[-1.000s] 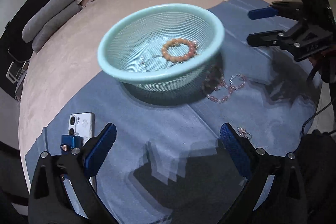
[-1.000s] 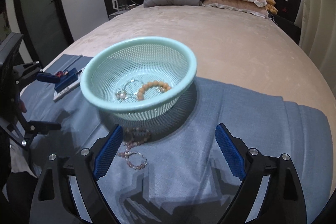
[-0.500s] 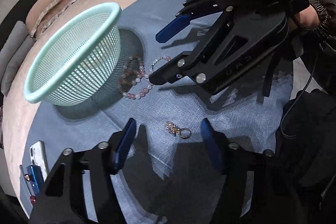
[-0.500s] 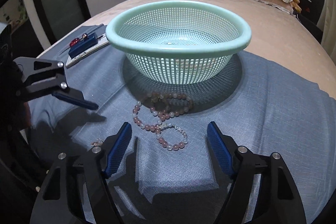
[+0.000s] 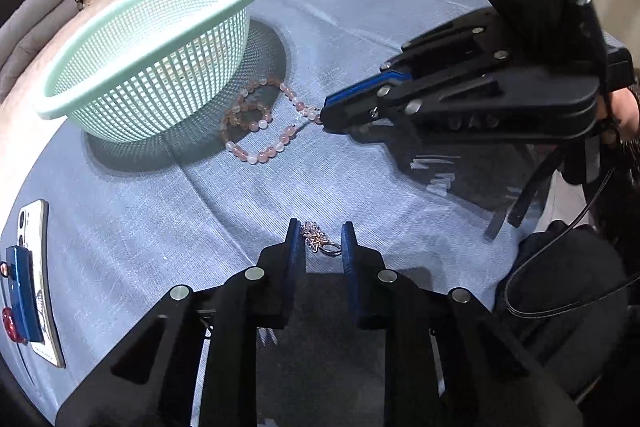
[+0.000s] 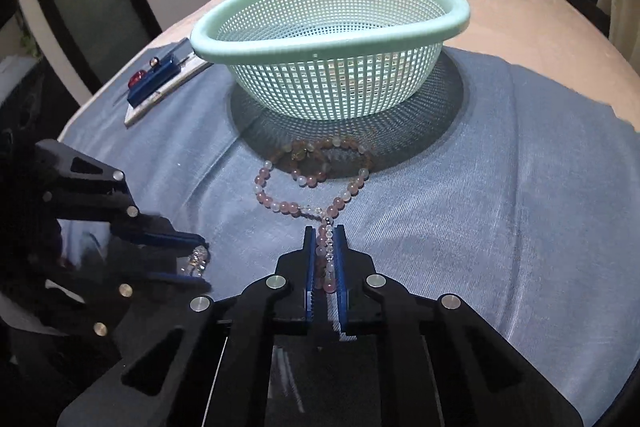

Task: Organize jewelry
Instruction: 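Lift the pink bracelet with the right tool while the left tool carries the charm over the basket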

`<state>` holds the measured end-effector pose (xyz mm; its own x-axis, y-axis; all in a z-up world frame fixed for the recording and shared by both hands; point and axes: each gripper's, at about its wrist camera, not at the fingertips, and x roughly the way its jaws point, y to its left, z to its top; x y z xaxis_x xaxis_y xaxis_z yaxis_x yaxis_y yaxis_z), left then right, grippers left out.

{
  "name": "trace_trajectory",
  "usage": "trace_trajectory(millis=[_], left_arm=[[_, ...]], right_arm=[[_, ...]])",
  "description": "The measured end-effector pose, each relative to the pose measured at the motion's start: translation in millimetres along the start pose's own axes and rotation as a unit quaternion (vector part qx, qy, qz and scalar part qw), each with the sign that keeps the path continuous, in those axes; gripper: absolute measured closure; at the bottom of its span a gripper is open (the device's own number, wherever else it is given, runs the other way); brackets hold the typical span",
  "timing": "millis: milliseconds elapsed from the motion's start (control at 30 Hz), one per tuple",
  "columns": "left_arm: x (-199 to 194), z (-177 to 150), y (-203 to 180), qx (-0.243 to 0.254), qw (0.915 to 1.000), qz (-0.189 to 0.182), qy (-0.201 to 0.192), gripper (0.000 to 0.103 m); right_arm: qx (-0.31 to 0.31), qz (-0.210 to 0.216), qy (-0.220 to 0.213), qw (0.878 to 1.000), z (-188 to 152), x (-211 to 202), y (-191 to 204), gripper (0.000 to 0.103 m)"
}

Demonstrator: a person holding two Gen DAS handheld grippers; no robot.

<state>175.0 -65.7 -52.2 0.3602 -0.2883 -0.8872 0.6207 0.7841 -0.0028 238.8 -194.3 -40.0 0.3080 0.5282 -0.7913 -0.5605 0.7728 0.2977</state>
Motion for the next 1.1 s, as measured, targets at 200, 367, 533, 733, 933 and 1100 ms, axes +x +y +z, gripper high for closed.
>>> trace_trajectory(millis=[200,367,533,733,933,1100], left_arm=[[-9,9,7,-0.033,0.9990,0.001,0.030,0.102],[-34,11,16,-0.051,0.9985,0.011,0.014,0.102],[-67,26,20,-0.054,0.9981,0.026,-0.009,0.102],[-111,50,37,-0.054,0.9961,0.052,-0.045,0.102],[-139,74,57,-0.052,0.9942,0.061,-0.072,0.102],[-143,94,74,-0.048,0.9939,0.066,-0.075,0.102]], right_arm=[[0.038,0.045,-0.026,0.998,-4,-32,5,0.099],[0.053,0.075,-0.055,0.994,0,-60,10,0.099],[0.049,0.105,-0.096,0.989,18,-95,20,0.099],[0.032,0.116,-0.152,0.981,57,-148,30,0.099],[-0.006,0.100,-0.186,0.977,101,-193,45,0.099],[-0.022,0.116,-0.201,0.972,141,-212,48,0.099]])
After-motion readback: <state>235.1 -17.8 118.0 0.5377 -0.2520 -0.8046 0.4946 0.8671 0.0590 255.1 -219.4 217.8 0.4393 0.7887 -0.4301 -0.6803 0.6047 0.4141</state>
